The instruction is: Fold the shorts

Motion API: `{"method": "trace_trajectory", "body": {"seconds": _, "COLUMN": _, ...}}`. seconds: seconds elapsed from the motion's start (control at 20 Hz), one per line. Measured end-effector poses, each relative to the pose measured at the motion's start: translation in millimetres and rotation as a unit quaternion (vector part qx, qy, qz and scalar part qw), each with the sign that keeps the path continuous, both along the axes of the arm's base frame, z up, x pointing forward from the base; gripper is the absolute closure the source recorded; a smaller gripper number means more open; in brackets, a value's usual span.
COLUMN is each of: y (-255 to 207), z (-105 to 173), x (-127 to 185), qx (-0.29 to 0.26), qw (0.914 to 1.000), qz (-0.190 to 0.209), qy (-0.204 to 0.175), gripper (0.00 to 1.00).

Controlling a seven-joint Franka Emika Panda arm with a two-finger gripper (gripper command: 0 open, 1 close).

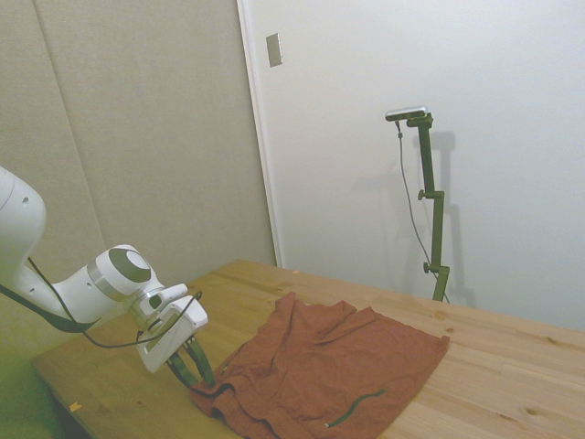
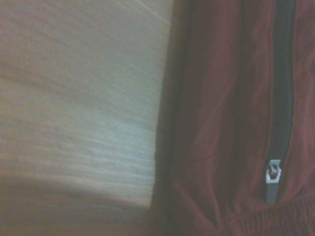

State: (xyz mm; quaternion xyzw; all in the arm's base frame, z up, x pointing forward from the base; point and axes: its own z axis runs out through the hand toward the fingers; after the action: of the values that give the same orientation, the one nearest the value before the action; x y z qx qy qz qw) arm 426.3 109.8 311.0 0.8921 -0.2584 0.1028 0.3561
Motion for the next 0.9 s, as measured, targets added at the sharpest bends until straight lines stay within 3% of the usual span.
{"method": "trace_trajectory", "body": {"seconds": 0.4, "y": 10, "z": 5, "x": -2, "qx": 0.031, "qw": 0.9995, "qz": -0.004, "qy": -0.001, "gripper": 1.0}}
{"method": "trace_trajectory", "body": {"seconds": 0.65, "y": 14, "z": 52, "x": -8, "qx": 0.06, "qw": 0.9974, "qz": -0.008, "qy": -0.038, "gripper": 1.0}}
{"method": "trace_trajectory", "body": {"seconds": 0.9, "y": -24, "z": 98, "x": -9, "qx": 0.087, "qw": 0.9923, "qz": -0.043, "qy": -0.078, "gripper": 1.0}}
